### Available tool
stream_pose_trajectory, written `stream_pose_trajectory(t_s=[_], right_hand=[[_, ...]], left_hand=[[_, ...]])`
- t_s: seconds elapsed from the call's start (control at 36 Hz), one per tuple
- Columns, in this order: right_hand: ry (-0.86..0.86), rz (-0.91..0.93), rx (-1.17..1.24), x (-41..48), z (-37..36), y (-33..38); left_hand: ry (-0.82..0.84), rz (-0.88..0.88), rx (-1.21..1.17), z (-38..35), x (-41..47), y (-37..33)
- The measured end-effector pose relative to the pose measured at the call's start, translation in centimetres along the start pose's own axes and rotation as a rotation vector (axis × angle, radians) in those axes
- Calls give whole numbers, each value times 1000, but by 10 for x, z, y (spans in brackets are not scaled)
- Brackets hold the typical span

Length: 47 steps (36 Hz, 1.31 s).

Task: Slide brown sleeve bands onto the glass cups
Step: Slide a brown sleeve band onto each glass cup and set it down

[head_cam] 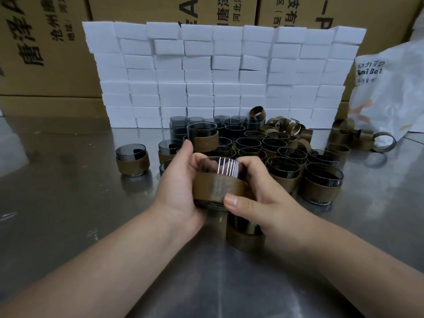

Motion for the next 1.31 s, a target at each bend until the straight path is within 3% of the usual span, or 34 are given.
stream_pose_trajectory(t_s=[0.22, 0.69, 1.11, 1.31], right_hand=[[17, 1, -91, 0, 0, 2], [34, 10, -90, 0, -2, 2], [20, -6, -86, -1, -2, 3], [-43, 34, -427, 1, 9, 5]], left_hand=[[-95, 23, 45, 10, 1, 7], [-90, 35, 274, 13, 1, 5], [-113, -35, 312, 16, 3, -2], [-152, -218, 438, 18, 4, -23]])
Point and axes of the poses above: each hand's wrist, its own x-axis towards the middle knuckle, its own z-axis out of the back of the hand, y = z × x, the point moved 9 cm from there along x, towards the middle knuckle, and after that the axes turned 4 degrees about x, right-handed, at the moved point
